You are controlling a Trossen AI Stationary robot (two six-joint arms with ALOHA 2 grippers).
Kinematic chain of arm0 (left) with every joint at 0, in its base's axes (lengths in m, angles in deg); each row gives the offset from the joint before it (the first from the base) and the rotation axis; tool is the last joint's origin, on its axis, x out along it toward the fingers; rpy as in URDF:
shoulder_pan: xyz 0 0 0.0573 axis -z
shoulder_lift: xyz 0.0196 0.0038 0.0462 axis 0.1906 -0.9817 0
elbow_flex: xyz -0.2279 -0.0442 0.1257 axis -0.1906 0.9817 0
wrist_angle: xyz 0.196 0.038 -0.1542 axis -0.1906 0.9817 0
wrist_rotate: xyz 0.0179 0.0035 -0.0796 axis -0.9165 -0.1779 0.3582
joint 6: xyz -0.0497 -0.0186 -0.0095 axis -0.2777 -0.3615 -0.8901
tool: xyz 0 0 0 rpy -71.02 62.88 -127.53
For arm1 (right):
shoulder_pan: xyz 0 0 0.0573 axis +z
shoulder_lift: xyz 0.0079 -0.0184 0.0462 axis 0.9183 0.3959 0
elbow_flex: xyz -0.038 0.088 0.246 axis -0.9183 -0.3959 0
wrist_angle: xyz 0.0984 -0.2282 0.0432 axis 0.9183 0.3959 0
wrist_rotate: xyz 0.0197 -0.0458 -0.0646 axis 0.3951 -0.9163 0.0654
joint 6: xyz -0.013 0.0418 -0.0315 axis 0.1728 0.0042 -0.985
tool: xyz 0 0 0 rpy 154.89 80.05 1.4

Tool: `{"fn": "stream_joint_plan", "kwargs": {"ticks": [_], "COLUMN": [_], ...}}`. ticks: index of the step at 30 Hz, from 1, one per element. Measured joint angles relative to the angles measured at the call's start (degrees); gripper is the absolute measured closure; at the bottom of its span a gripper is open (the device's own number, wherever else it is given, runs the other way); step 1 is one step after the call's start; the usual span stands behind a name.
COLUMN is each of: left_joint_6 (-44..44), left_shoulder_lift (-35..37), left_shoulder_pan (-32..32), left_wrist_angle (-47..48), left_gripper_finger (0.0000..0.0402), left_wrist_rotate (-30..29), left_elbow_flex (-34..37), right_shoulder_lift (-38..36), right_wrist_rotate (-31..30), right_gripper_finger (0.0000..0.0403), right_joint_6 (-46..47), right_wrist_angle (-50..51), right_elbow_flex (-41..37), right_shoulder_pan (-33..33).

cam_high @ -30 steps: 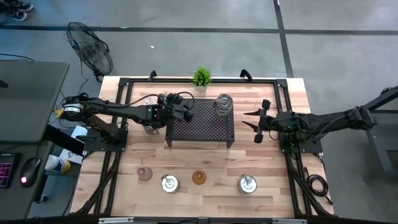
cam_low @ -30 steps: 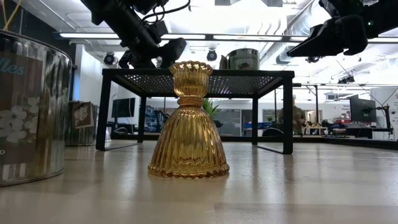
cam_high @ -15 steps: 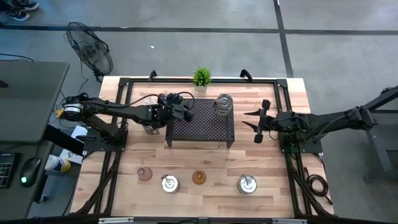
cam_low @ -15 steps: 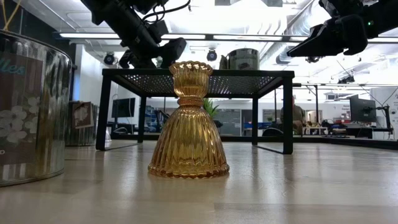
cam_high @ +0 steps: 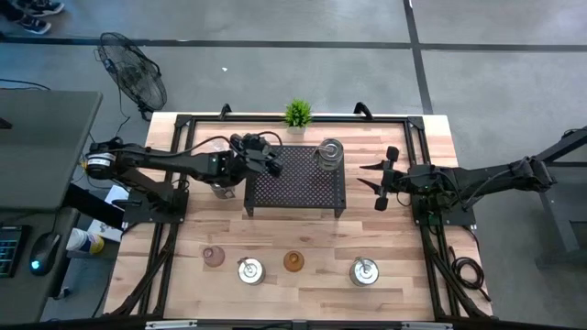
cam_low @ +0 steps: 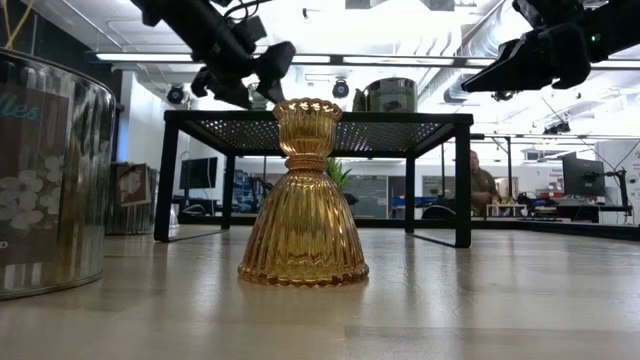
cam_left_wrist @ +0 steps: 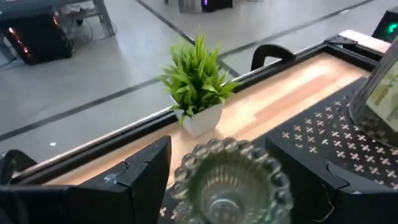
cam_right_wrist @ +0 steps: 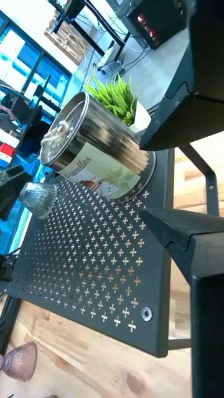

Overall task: Pick & Place candle stick holders
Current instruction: Put the green glass candle holder on the shelf, then put the orange scented candle on the shelf

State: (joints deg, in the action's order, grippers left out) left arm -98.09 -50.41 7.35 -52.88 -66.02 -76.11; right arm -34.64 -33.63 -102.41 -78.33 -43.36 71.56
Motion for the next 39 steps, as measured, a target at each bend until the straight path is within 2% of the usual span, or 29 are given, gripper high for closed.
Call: {"fn": "stream_joint_plan", "kwargs": {"ticks": [14, 26, 33, 39], "left_joint_6": [3.13, 5.71, 9.55, 13.38], "left_shoulder_lift": [0.78, 4.26, 7.39, 11.89], "left_shoulder_pan": [0.0, 0.0, 0.99, 3.95], "left_wrist_angle": [-1.05, -1.5, -2.74, -2.0], "left_gripper_finger": [0.0149, 0.0149, 0.0149, 0.0149], "left_wrist_rotate": [0.04, 0.2, -0.07, -3.12], "left_elbow_flex": [0.08, 0.11, 0.11, 0.11], "right_shoulder_lift": [-0.02, -0.02, 0.0, -0.02], "right_wrist_rotate": [-0.55, -0.54, -0.79, -0.87], "right_gripper_finger": [0.0249, 0.0249, 0.0249, 0.0249], "right_joint_6": [0.2, 0.24, 0.24, 0.24], "right_wrist_angle": [-0.04, -0.03, 0.0, -0.01], "right_elbow_flex": [0.0, 0.0, 0.0, 0.0], "right_shoulder_pan": [0.0, -0.01, 0.0, 0.0]}}
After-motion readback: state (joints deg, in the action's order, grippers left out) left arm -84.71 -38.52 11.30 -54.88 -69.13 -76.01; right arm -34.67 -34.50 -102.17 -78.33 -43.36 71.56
